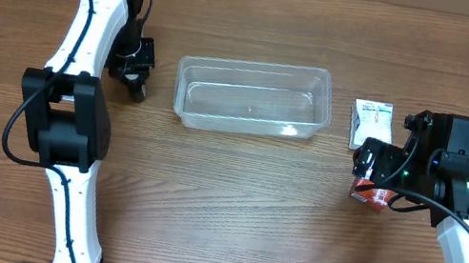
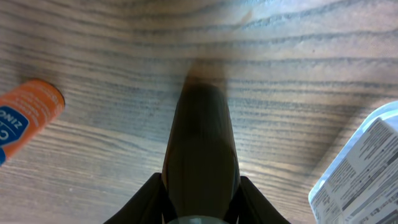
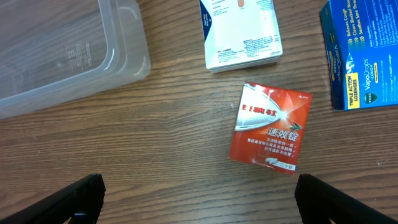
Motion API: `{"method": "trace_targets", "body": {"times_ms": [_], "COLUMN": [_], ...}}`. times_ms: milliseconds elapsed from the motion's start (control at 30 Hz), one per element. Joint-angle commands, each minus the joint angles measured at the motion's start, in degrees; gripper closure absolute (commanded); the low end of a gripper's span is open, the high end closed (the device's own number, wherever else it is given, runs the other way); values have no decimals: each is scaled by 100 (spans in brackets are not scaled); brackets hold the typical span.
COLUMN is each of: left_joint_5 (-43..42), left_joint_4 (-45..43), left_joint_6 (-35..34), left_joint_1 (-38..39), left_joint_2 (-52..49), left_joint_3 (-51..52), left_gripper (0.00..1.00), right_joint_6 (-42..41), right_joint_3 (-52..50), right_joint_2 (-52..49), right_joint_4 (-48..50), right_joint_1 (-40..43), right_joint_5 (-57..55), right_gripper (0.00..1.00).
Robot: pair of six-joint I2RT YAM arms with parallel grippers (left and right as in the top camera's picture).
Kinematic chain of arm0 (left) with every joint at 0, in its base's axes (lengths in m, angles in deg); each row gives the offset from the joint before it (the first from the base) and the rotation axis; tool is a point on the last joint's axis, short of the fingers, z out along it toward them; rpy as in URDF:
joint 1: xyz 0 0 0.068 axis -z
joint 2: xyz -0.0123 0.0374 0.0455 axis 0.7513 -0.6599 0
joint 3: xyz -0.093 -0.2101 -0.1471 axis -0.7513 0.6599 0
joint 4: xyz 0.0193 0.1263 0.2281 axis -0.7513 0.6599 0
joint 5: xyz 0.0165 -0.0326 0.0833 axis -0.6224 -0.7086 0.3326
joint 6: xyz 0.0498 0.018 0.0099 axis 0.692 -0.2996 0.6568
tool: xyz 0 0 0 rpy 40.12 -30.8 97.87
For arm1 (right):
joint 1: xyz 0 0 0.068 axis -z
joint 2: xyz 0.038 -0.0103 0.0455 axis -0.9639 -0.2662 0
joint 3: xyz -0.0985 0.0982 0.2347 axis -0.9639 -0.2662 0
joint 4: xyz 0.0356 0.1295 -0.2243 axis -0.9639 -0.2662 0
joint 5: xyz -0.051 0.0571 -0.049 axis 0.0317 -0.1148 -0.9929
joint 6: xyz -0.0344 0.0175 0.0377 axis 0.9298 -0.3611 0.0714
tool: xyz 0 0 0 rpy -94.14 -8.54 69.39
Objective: Pack container
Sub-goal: 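Carry the dark bottle into the clear container and release it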
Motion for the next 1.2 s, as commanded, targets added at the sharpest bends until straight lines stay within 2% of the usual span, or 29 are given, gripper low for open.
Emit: {"method": "trace_targets", "body": {"times_ms": [0, 100, 267, 400, 567, 933, 1167], "left_joint_5": [-254, -380, -354, -243, 116, 181, 184], "left_joint_4": [155, 219, 17, -83, -81, -284, -411], "left_joint_6": [-17, -37, -79, -81, -208, -205, -205], "left_joint_1": [13, 188, 920, 1517, 1906, 1788, 1692], "left_joint_2": [208, 723, 1823, 2028, 1580, 216, -9], "left_joint_3": [-221, -428, -485, -485, -472, -470, -468], "left_gripper": [82, 83, 83, 83, 83, 82, 77], "right_joint_6": [17, 20, 20, 20, 17, 17, 17], "right_joint_3": [155, 155, 155, 155, 155, 155, 155], "right_joint_2": [35, 37, 35, 35, 37, 37, 35], "right_joint_4": [26, 26, 22, 31, 26, 4, 7], "right_joint_1": [24, 24, 24, 24, 24, 24, 24], "right_joint_5": [50, 50, 50, 50, 52, 52, 52], "right_gripper": [0, 0, 0, 0, 0, 0, 0]}}
